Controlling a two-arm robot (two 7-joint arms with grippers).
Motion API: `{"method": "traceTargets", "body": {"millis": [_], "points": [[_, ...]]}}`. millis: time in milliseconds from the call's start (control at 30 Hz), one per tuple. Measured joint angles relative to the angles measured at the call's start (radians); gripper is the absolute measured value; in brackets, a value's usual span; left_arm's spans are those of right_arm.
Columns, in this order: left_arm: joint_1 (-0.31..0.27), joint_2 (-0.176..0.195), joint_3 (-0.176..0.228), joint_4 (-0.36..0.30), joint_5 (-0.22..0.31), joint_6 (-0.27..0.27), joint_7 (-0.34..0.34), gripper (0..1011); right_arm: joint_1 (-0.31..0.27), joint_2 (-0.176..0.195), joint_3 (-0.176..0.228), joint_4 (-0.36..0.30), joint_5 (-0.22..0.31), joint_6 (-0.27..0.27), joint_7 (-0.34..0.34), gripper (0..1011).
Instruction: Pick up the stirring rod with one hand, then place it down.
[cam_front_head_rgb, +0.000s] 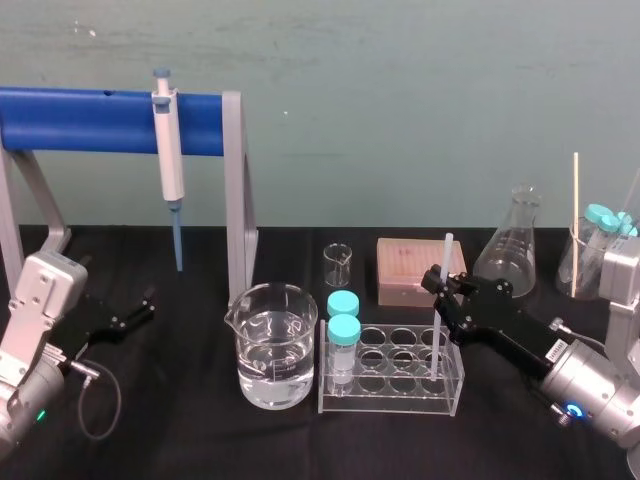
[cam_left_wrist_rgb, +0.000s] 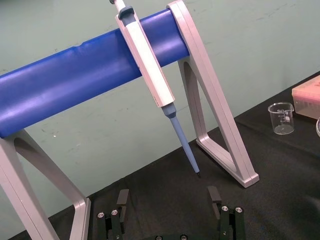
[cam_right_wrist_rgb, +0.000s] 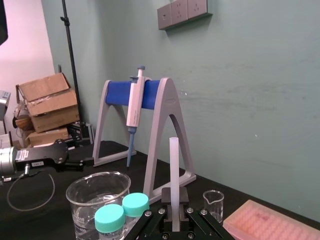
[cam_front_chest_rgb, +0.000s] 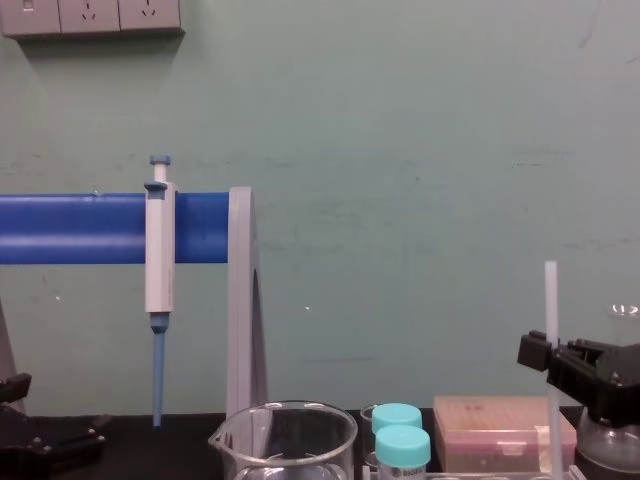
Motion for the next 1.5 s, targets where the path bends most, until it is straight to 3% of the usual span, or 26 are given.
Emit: {"method": "traceTargets", "body": {"millis": [1000,1133,1367,1400,1500], "points": [[0.0,0.0,0.0,0.0,0.0,0.0,0.0,1000,-0.004,-0.011,-0.013,0.032,-0.043,0.018,-0.005,72],[0.0,0.0,0.0,0.0,0.0,0.0,0.0,1000,-0.004,-0.011,-0.013,0.032,-0.042,0.018,-0.005,151],[0.0,0.0,0.0,0.0,0.0,0.0,0.0,1000,-0.004,-0.011,-0.012,0.031,-0.041,0.018,-0.005,358],[0.0,0.0,0.0,0.0,0.0,0.0,0.0,1000,-0.004,-0.011,-0.012,0.031,-0.041,0.018,-0.005,426],[0.0,0.0,0.0,0.0,0.0,0.0,0.0,1000,-0.004,-0.011,-0.012,0.032,-0.041,0.018,-0.005,487]]}}
